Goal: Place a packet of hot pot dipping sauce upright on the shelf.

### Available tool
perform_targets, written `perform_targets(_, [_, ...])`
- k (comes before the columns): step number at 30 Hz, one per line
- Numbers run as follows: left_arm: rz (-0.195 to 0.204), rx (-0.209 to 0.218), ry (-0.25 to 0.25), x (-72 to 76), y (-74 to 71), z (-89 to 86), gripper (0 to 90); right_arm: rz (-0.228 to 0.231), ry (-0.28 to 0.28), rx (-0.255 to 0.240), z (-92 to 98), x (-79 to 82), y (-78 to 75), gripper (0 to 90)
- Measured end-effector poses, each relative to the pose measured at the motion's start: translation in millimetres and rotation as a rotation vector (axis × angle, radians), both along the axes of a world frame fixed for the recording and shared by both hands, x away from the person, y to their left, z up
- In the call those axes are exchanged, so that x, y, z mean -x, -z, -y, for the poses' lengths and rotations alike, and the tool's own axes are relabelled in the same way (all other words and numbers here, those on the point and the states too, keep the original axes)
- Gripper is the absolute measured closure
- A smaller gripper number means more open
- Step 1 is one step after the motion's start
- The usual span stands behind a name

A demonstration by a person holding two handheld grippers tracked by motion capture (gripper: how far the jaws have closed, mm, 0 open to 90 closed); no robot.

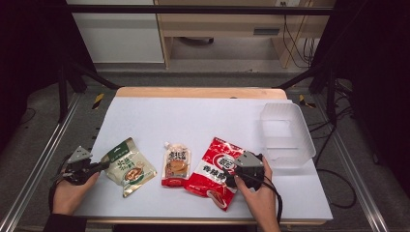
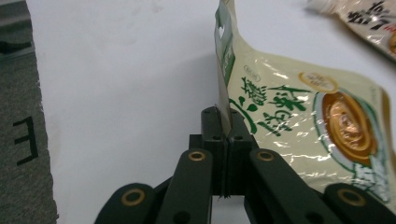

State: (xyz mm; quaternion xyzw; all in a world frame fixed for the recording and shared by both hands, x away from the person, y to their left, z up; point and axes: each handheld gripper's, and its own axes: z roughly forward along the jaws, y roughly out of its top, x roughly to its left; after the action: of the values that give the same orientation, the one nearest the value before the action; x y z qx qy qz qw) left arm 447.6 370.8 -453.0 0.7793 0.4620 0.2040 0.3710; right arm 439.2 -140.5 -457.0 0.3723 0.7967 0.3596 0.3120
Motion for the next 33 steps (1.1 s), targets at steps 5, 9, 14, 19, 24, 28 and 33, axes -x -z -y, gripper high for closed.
perform_targets(5, [0.059, 0.033, 0.013, 10.4, -16.4, -0.8, 90.0, 0.001, 0.011, -0.001, 1.5, -0.2, -0.3, 13.7])
perform_targets(9, [0.105, 0.033, 0.041, 18.2, -31.8, 4.3, 90.0, -0.020, -0.001, -0.007, 1.9, -0.5, 0.7, 14.0])
perform_targets(14, [0.163, 0.031, 0.091, 27.2, -53.9, 17.2, 90.0, -0.027, -0.001, -0.002, -0.7, -0.1, 1.7, 11.8])
perform_targets(19, [0.182, -0.001, 0.152, 34.3, -74.0, 32.0, 90.0, -0.027, 0.016, -0.011, 1.0, 2.0, 2.1, 10.8])
perform_targets(24, [0.185, -0.039, 0.241, 39.8, -96.6, 48.7, 90.0, -0.034, -0.009, -0.016, 0.4, 5.0, -5.6, 14.8])
perform_targets(28, [0.206, -0.064, 0.283, 43.9, -113.2, 56.9, 90.0, -0.031, -0.049, 0.008, -2.6, 7.0, -18.3, 13.9])
perform_targets(33, [0.238, -0.069, 0.321, 42.0, -134.5, 59.8, 90.0, -0.054, -0.124, 0.015, -11.5, 6.2, -44.9, 11.0])
